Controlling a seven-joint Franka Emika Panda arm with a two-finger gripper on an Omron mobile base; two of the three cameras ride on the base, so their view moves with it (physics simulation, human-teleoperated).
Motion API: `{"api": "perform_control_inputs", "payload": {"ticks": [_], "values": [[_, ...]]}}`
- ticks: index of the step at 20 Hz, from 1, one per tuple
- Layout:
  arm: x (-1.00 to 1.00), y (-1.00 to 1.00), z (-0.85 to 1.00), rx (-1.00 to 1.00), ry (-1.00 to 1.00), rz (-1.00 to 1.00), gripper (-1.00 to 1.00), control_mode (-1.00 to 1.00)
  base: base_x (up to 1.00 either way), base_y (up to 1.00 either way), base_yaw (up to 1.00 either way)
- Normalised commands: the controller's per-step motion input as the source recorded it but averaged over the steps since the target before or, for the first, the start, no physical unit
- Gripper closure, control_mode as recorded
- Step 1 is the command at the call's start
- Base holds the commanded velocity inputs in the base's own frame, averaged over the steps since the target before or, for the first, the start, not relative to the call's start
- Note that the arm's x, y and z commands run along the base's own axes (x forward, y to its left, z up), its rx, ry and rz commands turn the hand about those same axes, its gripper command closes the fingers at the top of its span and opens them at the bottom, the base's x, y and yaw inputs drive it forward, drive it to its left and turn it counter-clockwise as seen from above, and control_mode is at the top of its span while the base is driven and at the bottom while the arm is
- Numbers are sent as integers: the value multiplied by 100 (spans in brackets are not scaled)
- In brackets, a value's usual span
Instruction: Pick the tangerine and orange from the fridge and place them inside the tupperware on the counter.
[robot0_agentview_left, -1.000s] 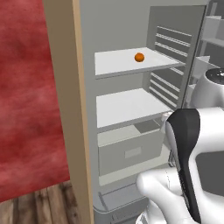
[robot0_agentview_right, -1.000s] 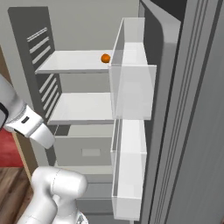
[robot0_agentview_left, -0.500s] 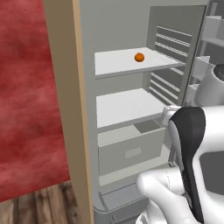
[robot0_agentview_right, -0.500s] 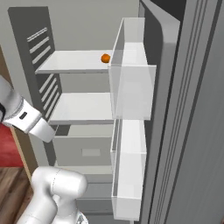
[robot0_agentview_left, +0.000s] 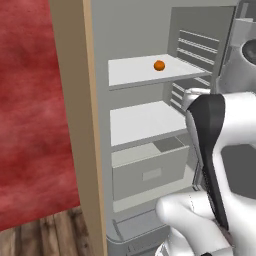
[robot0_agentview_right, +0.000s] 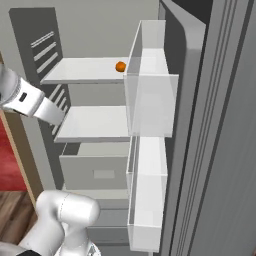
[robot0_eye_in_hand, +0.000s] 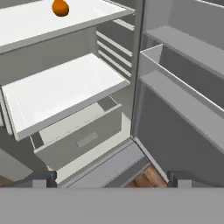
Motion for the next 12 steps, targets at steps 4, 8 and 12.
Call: {"api": "perform_control_inputs", "payload": {"ticks": [4, 8, 12], "values": [[69, 0, 42, 0, 0, 10, -100, -100, 0, 0, 0], [65, -2, 13, 0, 10, 19, -100, -100, 0, 0, 0], [50, -12, 0, 0, 2, 28, -100, -100, 0, 0, 0]]}}
